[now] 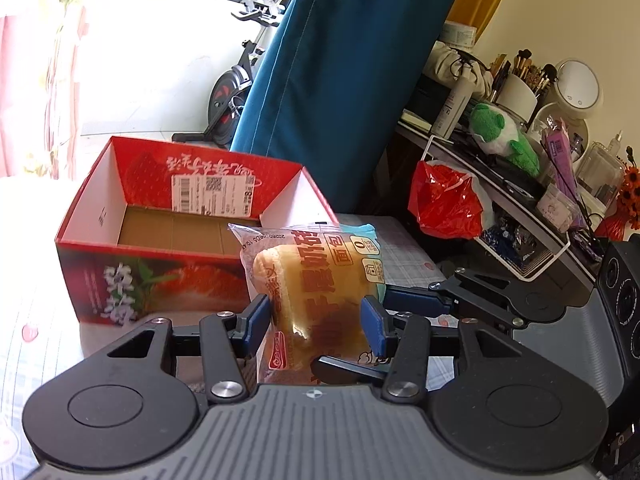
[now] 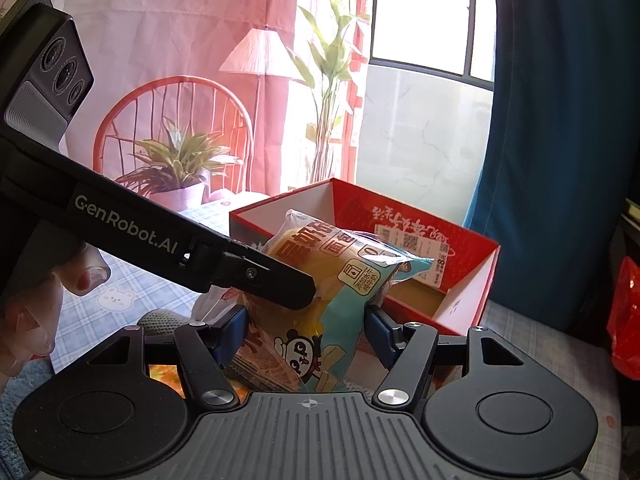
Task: Organize soft objects
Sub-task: 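Lift the bread bun with the left tool and carry it over the red box, then lower the bun into the box and open the left tool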
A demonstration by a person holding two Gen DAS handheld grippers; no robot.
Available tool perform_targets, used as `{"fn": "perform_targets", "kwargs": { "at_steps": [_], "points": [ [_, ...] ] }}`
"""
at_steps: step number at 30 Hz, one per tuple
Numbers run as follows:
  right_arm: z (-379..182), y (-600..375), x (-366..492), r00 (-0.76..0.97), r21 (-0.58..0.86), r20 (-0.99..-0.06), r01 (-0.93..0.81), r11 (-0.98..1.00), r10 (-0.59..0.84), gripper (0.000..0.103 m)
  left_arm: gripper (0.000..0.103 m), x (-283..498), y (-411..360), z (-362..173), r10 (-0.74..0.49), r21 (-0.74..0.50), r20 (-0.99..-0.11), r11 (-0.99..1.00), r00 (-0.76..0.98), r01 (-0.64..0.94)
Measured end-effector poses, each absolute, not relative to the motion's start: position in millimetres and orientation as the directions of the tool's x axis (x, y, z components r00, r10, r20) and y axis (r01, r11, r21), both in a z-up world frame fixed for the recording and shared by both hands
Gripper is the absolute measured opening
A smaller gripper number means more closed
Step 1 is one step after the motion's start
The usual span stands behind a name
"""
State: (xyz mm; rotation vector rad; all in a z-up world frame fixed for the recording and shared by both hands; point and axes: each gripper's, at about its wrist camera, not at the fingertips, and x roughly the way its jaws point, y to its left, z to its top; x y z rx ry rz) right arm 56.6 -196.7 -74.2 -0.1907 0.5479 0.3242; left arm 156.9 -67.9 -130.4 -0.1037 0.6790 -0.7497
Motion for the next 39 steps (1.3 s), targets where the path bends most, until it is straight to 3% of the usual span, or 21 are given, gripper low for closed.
{"fn": "perform_targets", "kwargs": {
  "at_steps": [23, 39],
  "points": [
    [-71, -260, 172, 0.809, -0.049, -0.538, -0.311, 0.949, 0.237, 0.061, 0.052, 268, -127, -129, -0.681, -0.359, -0.556, 0.714, 0.476, 0.601],
    [-128, -267, 235, 0.717, 0.020, -0.668, -0.250, 0.968, 0.199, 0.061, 0.051, 317, -140, -182, -0.621, -0.385, -0.653, 0.766, 0.434, 0.515]
  ]
}}
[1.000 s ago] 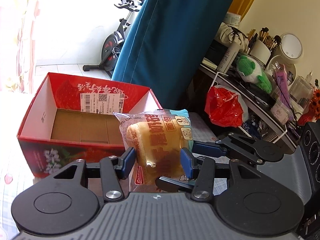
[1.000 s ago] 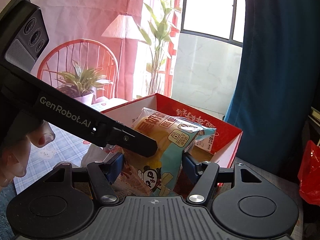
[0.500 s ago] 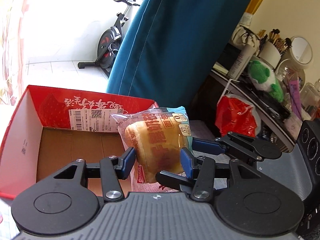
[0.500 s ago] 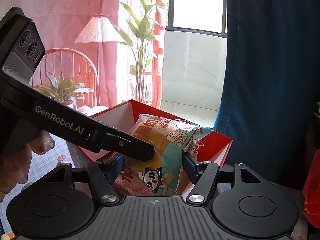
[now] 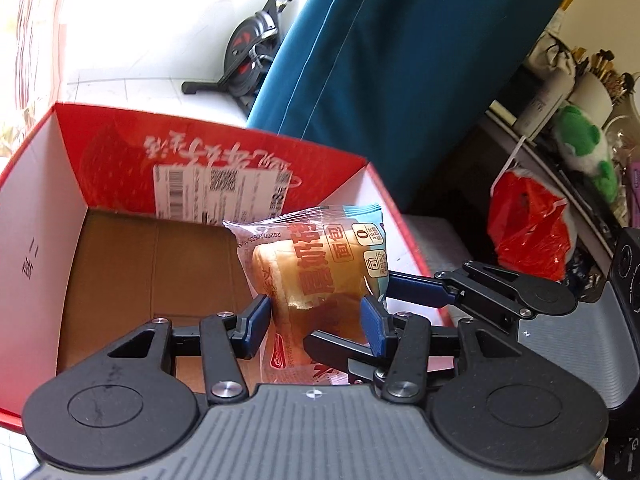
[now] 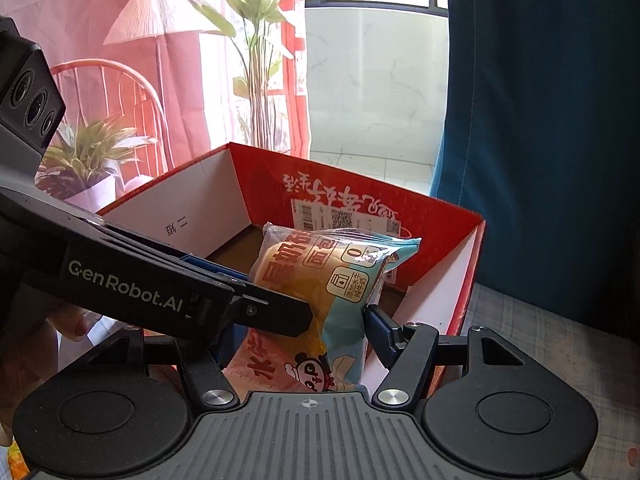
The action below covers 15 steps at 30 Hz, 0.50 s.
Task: Organize soft objects
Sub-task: 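Lower the bun into the box and open the left tool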
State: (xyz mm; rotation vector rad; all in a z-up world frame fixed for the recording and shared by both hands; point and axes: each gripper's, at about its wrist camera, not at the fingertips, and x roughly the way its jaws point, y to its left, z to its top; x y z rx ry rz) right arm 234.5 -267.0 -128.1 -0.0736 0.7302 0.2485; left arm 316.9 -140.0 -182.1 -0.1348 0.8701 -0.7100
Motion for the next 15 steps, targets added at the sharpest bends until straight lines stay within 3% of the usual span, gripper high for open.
{"fn": "perform_targets", "kwargs": {
  "at_steps": [8, 15],
  "points": [
    [-128, -255, 220, 0.726, -0.043, -0.679, -0.193, 0.980, 0.113, 0.061, 0.054, 301, -133, -171, -0.540, -0.263, -0.677, 0.813, 0.500, 0.520],
    [-105, -252, 174, 0.792, -0.064, -0.607, -0.125, 0.990, 0.061, 0.061, 0.055, 265, -101, -142, -0.464, -0.162, -0.648, 0.859, 0.604, 0.485]
  ]
}}
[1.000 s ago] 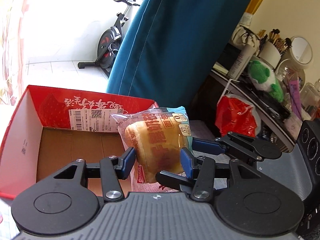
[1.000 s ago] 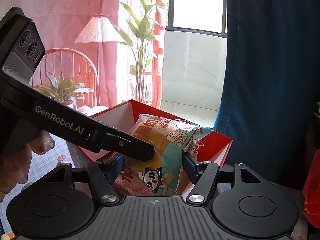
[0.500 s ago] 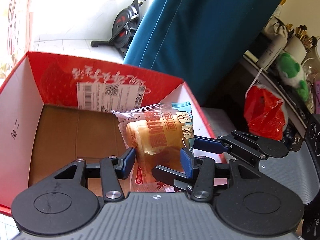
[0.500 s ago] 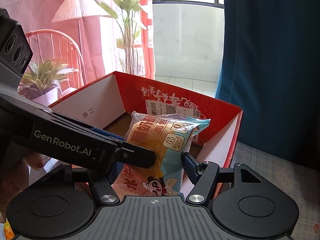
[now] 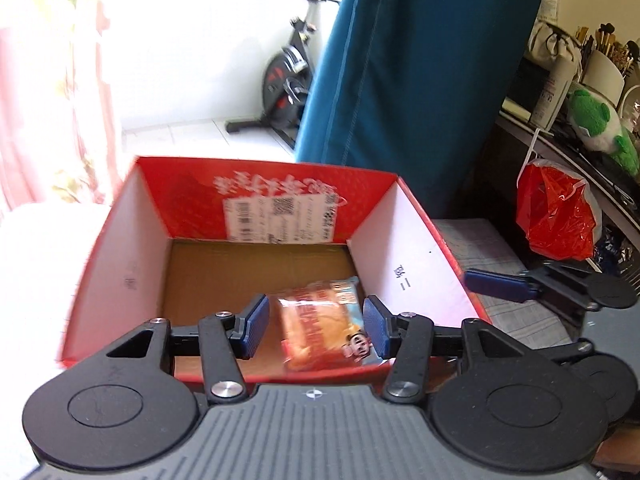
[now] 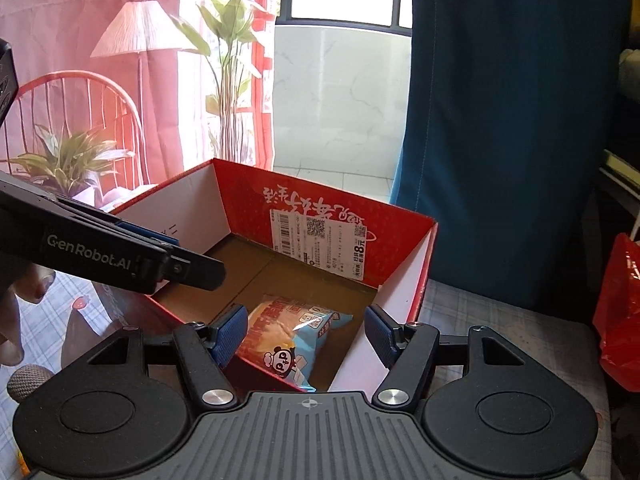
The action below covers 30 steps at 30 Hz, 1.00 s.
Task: Organize soft objects
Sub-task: 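Lower the bun into the box and open the left tool, then grasp the orange floral cloth with the left tool while the right tool grasps it too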
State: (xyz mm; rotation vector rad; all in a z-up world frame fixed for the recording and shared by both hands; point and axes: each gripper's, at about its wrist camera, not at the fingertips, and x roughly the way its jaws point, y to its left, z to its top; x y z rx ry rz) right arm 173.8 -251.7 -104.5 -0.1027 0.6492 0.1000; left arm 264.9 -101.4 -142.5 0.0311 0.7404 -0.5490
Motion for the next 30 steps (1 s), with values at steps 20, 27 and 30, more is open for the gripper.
{"fn": "perform_targets", "kwargs": {
  "at_steps": [20, 27, 30],
  "points": [
    [-131, -197, 9, 0.827, 0.025, -0.553, -0.101, 0.995, 0.098, 0.061, 0.054, 116, -30, -168, -0.389, -0.140, -0.633, 0.908, 0.669, 0.395],
    [-154, -173, -18, 0.786, -0.023, -0.606, -0.170, 0.985, 0.122, 0.061, 0.054, 90, -13, -185, -0.398, -0.185, -0.634, 0.910, 0.662, 0.370],
    [-163, -168, -22, 0.769, -0.052, -0.630, -0.179, 0.982, 0.107, 0.061, 0.054, 91, -7, -192, -0.383, -0.199, -0.651, 0.919, 0.655, 0.340]
  ]
}}
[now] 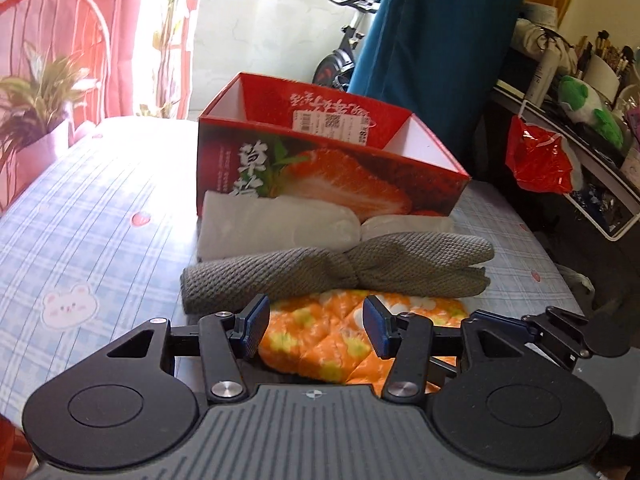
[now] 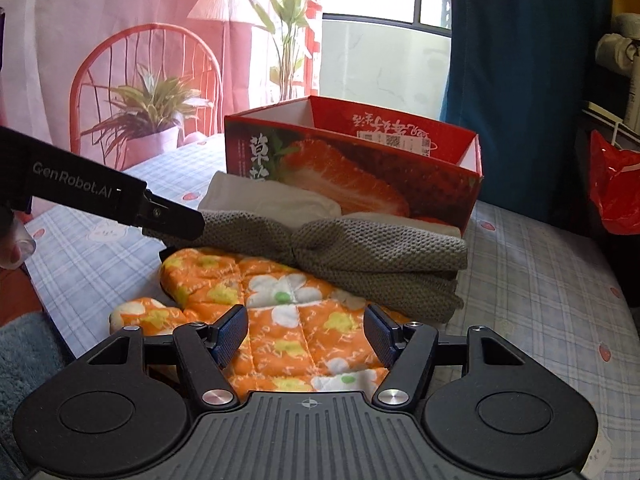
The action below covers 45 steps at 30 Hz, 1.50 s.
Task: Organize soft objects
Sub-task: 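Grasp the orange floral cloth with the left tool while the right tool grasps it too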
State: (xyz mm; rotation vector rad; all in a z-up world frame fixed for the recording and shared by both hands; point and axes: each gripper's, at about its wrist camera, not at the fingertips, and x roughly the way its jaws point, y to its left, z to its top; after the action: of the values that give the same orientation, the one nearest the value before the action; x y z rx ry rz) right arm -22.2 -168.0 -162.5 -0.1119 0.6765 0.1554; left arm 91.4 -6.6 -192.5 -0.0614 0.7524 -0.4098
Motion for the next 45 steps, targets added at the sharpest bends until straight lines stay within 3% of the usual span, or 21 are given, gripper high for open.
{"fn": "perform_targets", "kwargs": {
  "at_steps": [9, 20, 22, 24, 27, 37, 45],
  "points": [
    [-189, -174, -20, 0.731, -0.009, -0.676, -0.141, 0.990, 0.098, 0.062, 0.053, 106, 9, -228, -0.380, -0.278, -0.704, 0.925, 0.600, 0.260],
    [-195, -176, -17, 0.732, -0.004, -0.672, -0.156, 0.988, 0.113, 0.065, 0.052, 125, 4, -244, -0.445, -0.366, -0.693, 0.895, 0.567, 0.256],
    [-195, -176, -16, 0.732, -0.001, -0.671, -0.157, 0.988, 0.116, 0.065, 0.047, 124, 2, -246, -0.436, -0.352, -0.698, 0.900, 0.569, 0.257],
    [-196, -177, -16, 0.732, 0.001, -0.671, -0.158, 0.988, 0.117, 0.065, 0.028, 122, 4, -245, -0.419, -0.341, -0.699, 0.908, 0.580, 0.246],
    [-195, -176, -16, 0.734, -0.006, -0.670, -0.155, 0.988, 0.111, 0.065, 0.021, 119, 13, -242, -0.432, -0.370, -0.679, 0.900, 0.594, 0.231],
    [-186, -177, -15, 0.748, -0.057, -0.663, -0.086, 0.995, 0.027, 0.068, 0.021, 112, 10, -238, -0.386, -0.306, -0.684, 0.922, 0.619, 0.237],
    [-192, -190, -8, 0.725, -0.005, -0.688, -0.057, 0.998, 0.038, 0.069, 0.022, 112, 0, -239, -0.342, -0.245, -0.710, 0.940, 0.616, 0.239]
  ]
}}
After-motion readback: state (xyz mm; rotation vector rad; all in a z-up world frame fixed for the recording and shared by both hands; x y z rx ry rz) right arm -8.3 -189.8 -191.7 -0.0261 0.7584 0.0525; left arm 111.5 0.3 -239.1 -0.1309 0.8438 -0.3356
